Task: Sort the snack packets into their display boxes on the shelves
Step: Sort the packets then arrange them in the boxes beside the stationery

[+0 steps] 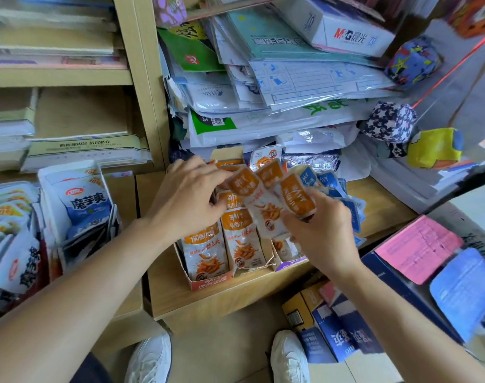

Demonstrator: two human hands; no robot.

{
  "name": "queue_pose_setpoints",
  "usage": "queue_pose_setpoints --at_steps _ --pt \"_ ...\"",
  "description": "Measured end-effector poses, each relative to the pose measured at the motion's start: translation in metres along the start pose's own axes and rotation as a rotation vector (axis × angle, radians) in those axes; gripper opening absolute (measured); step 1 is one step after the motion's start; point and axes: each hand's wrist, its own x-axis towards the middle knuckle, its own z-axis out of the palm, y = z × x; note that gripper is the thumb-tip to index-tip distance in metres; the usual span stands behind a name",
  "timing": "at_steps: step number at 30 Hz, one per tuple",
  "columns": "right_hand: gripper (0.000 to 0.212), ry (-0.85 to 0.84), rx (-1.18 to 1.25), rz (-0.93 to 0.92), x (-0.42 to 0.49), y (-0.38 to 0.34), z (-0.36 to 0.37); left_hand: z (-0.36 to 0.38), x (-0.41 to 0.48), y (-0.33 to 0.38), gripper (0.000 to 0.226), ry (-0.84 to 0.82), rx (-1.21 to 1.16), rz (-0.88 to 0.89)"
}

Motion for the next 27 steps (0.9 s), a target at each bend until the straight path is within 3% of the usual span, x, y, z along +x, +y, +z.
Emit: queue_pose_setpoints --at_steps 9,15,21,27 --pt "0.013 0.08 0.027 0.027 0.003 0.006 -0.029 0.022 -0.017 0.024 0.065 -0.156 0.225 -0.056" --pt "0.022 0.062 0.028 0.022 0.002 0.01 -0.032 0.029 -0.015 0.026 0.048 -0.167 0.234 -0.021" --pt "0.028 0.06 0.024 0.039 0.0 0.017 -0.033 0.036 -0.007 0.033 0.062 -0.243 0.317 -0.016" --pt "0.031 0.052 0.022 0.033 -0.004 0.018 -0.034 0.033 0.002 0.03 0.039 -0.306 0.15 -0.014"
